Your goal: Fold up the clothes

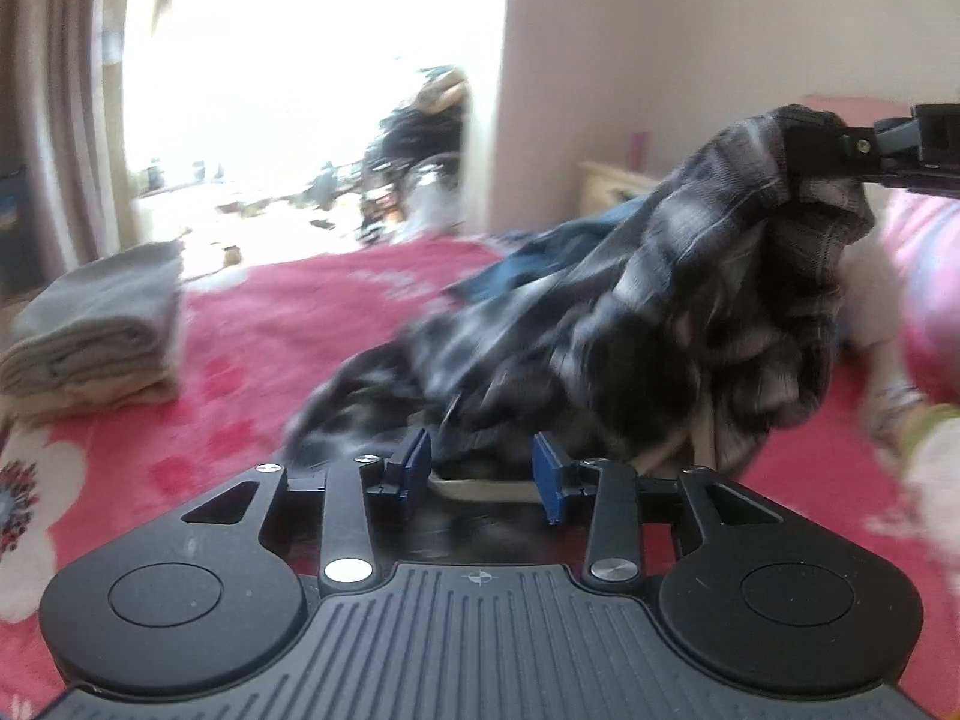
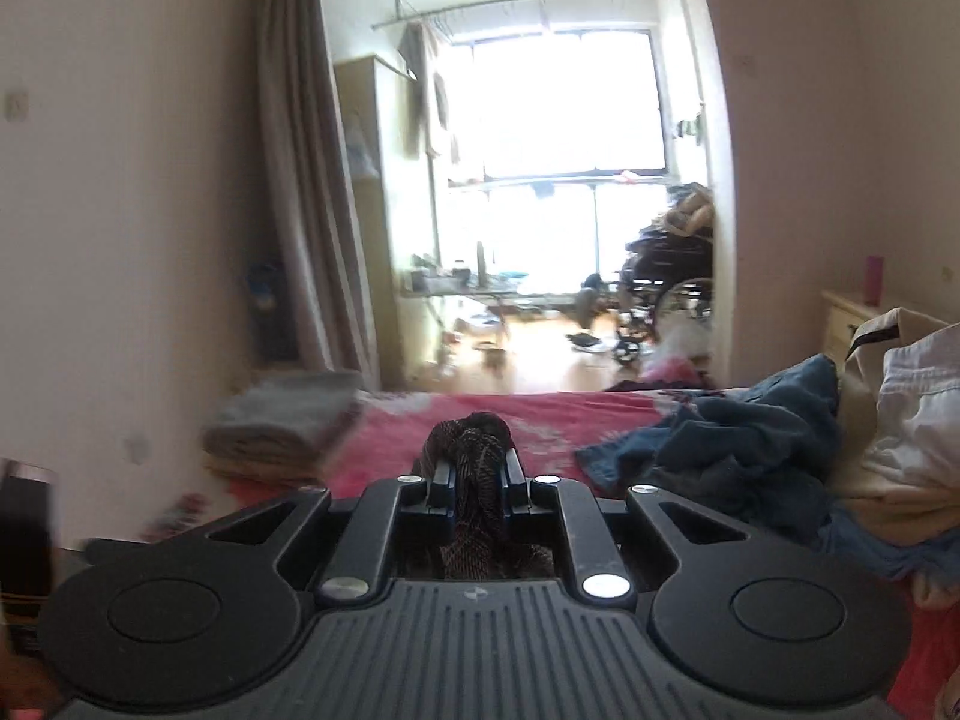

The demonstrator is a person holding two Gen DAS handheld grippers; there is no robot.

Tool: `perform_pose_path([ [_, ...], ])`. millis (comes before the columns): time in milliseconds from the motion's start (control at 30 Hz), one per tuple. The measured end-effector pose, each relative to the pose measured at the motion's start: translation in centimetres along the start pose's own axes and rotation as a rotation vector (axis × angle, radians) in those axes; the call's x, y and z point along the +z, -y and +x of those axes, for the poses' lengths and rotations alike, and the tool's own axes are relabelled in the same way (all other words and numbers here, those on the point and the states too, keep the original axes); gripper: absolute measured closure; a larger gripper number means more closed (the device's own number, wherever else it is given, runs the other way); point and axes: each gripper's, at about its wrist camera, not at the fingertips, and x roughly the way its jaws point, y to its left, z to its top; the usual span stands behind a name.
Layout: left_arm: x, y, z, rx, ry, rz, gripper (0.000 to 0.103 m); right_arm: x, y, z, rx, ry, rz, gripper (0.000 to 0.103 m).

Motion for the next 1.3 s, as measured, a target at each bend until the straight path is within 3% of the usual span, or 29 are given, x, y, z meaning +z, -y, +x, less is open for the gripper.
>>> perform_pose_path([
  [167,0.4,2.6,-3.3,-0.218,-0.002,-0.028,0.059,1.9,-1.2,-5.8,0.083,0.021,0.009,0.088],
  [300,0.4,3.9,-5.8,-0.347,-0.003,-0.078,0.057,3.2,-2.9,-9.8,0.133,0.029,-0.007,0.088],
  [467,0.0,4.4,-8.4,-0.475,0.050,-0.125,0.044,3.8,-2.8,-11.7,0.110,0.036,-0.028,0.088],
  [533,-0.1,4.8,-8.7,-0.438,0.064,-0.098,0.044,3.1,-2.4,-11.1,0.121,0.013,-0.001,0.088],
  [633,-0.5,5.5,-7.1,-0.312,0.031,-0.047,0.044,2.0,-2.7,-10.4,0.146,-0.012,0.025,0.088],
  [767,-0.9,4.9,-4.4,-0.189,-0.016,-0.061,0.045,1.3,-3.6,-11.8,0.139,-0.004,0.007,0.089],
  [933,-0.8,2.9,-3.6,-0.196,-0.007,-0.167,0.045,0.5,-2.7,-12.4,0.088,-0.013,0.030,0.089],
  [1067,-1.1,3.8,-4.5,-0.169,0.006,-0.105,0.045,0.0,-2.5,-12.4,0.129,-0.023,0.091,0.089],
  [1300,-0.9,4.4,-5.9,-0.178,0.066,-0.155,0.049,-1.6,-4.7,-11.6,0.181,-0.066,0.057,0.089],
])
